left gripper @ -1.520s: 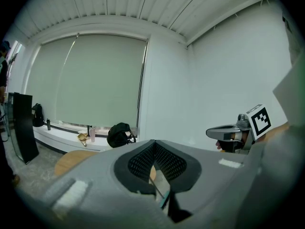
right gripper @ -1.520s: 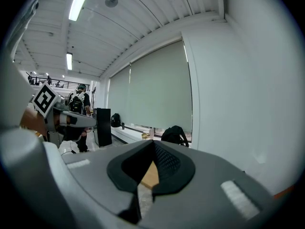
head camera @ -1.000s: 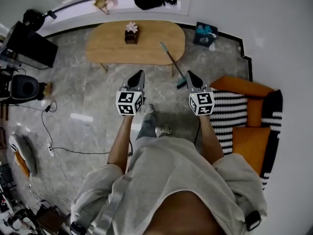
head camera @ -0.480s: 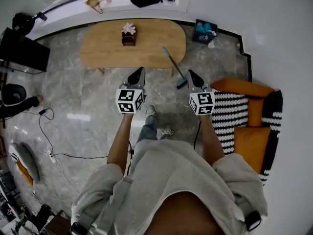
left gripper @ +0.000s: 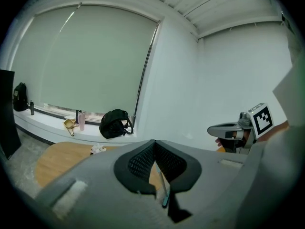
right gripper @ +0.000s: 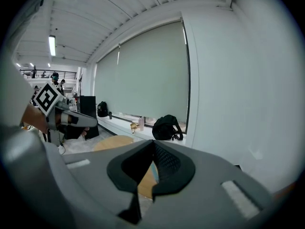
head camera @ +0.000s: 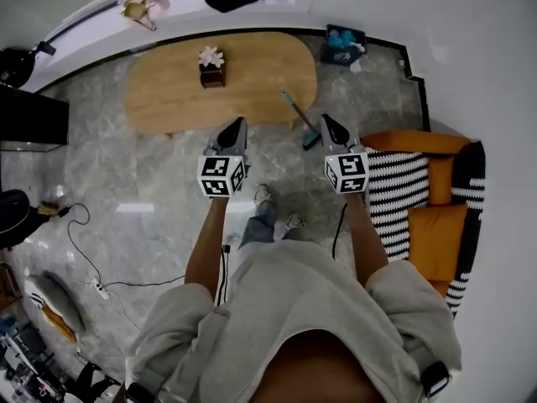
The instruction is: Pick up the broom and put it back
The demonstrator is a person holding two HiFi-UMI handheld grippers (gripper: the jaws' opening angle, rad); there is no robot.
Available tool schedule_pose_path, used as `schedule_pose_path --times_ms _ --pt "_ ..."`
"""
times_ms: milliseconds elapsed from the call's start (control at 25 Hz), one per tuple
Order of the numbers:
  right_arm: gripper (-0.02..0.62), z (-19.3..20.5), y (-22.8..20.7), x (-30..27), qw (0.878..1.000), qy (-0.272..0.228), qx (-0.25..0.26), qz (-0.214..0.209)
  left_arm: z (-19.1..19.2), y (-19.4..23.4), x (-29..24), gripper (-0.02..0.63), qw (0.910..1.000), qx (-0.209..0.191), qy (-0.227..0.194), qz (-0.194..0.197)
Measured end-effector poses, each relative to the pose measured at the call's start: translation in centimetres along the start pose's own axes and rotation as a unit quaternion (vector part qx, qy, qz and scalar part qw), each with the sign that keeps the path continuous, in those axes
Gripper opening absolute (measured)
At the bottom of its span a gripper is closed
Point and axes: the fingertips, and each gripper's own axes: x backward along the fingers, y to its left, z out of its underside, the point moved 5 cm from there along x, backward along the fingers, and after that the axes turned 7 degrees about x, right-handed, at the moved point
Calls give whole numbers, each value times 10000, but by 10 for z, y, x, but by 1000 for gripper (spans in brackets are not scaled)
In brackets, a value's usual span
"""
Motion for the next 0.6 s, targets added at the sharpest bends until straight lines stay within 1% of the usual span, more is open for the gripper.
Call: schedule_pose_path --times_ms 120,320,600 --pt "2 0 -2 -15 10000 57 -18 75 4 12 -10 0 9999 12 124 102" --pt "2 3 -1 -32 9998 124 -59 115 11 27 -20 0 9996 81 257 125" --pt "2 12 -10 -44 9999 94 -110 -43 16 28 -31 0 9995 113 281 -41"
